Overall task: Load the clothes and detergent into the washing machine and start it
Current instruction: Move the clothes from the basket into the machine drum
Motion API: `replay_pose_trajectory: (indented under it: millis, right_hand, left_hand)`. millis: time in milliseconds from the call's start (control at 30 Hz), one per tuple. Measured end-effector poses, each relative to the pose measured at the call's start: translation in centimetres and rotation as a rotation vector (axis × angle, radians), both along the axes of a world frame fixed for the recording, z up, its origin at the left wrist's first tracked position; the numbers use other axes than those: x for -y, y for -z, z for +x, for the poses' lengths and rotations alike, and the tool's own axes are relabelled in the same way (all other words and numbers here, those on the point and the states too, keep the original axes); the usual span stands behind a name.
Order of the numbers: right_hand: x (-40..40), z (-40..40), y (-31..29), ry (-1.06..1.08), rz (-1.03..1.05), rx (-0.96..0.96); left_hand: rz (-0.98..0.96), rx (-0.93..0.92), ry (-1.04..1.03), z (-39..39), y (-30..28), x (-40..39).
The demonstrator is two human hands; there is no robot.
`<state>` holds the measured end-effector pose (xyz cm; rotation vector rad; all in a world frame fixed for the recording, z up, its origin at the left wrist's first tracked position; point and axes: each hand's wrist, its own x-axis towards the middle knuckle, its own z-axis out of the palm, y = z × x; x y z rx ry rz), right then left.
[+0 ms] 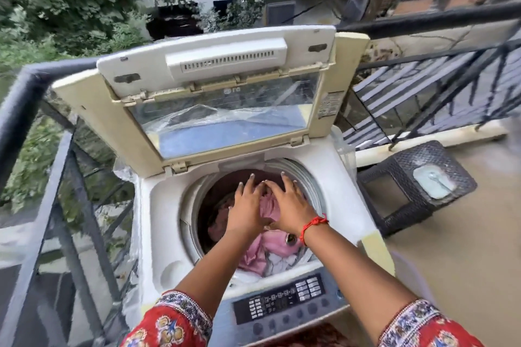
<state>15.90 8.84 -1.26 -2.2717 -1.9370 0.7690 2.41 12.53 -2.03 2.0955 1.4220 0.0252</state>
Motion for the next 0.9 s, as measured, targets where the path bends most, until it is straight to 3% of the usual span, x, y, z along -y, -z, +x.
replay_pose_trajectory:
  millis: [200,500,667,900]
  right_hand:
    - [4.9,4.9,-2.0,0.192,0.107,0.038]
    - [17.6,18.1,-4.9,0.549,0.228,0.084]
    - [25.3,24.2,-2.8,0.655,0.1,0.122]
    - [35.3,31.3,4.0,0.724,-0.132,-0.063]
  left_hand:
    - [0.143,0.036,0.199,5.7,-2.4,2.2]
    - [0.302,0.157,0.509,20.1,-6.1,10.4]
    - [0.313,-0.068,0.725,28.4,-4.1,16.4]
    - [0.195,-0.304,0.878,36.3,1.8,25.2]
